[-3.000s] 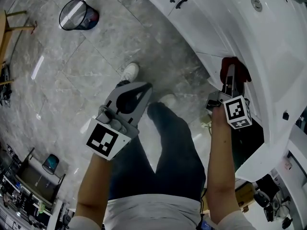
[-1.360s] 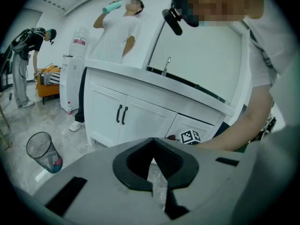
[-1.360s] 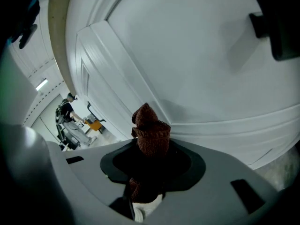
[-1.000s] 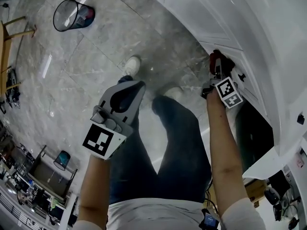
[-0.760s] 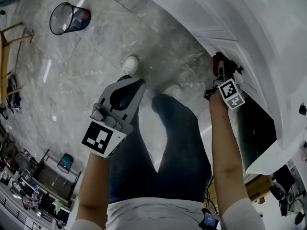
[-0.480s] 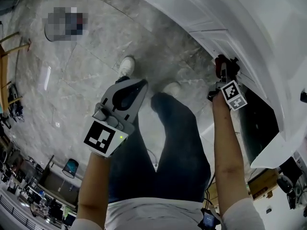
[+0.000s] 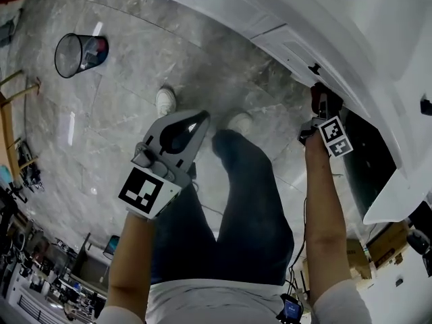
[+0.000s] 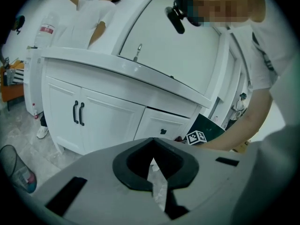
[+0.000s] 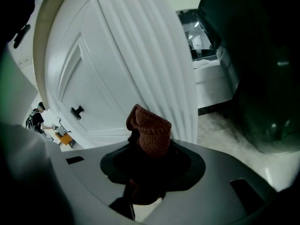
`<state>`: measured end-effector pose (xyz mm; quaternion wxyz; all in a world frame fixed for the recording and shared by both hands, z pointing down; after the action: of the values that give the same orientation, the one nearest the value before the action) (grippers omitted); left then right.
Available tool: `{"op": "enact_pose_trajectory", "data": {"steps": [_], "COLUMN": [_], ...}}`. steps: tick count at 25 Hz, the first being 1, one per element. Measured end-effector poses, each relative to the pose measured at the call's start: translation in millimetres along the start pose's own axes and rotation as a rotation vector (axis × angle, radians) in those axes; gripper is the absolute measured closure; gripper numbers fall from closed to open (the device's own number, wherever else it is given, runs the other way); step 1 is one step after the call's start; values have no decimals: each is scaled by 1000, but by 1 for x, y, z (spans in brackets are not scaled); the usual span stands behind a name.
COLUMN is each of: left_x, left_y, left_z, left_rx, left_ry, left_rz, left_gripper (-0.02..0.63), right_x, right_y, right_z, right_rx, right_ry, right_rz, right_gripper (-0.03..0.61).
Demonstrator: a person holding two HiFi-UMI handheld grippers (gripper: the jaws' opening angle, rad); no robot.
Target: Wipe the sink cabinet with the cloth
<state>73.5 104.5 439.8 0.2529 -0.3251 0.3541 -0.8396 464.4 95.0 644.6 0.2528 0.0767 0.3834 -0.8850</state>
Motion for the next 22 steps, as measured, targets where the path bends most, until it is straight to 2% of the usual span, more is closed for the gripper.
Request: {"op": "enact_pose_trajectory", "data": {"steps": [8, 12, 22], "left_x": [-9, -5, -16], "left_y": [7, 12, 42], "left_z": [11, 9, 4], "left_rx": [27, 33, 43], "left_ry": [-83, -116, -231], "left_rz": [45, 52, 118], "left_gripper": [603, 603, 603], "right_x": [-7, -4, 19], "right_y": [5, 14, 59], "right_z": [-8, -17, -73], "right_rx": [-8, -8, -42], "right_ry": [-44, -55, -87], "right_rz": [-6, -41, -107], "right_gripper": [432, 432, 432]}}
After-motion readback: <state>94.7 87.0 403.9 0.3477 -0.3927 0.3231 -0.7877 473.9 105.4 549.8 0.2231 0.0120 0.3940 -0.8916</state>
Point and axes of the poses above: the fingertips, and each gripper's own axes: z forward along the fingers, x to its left, y out of its top, the point moved 2 cm from there along -z, backward along the fingers, and after that the axes turned 5 degrees about x, right-handed, at the moved point
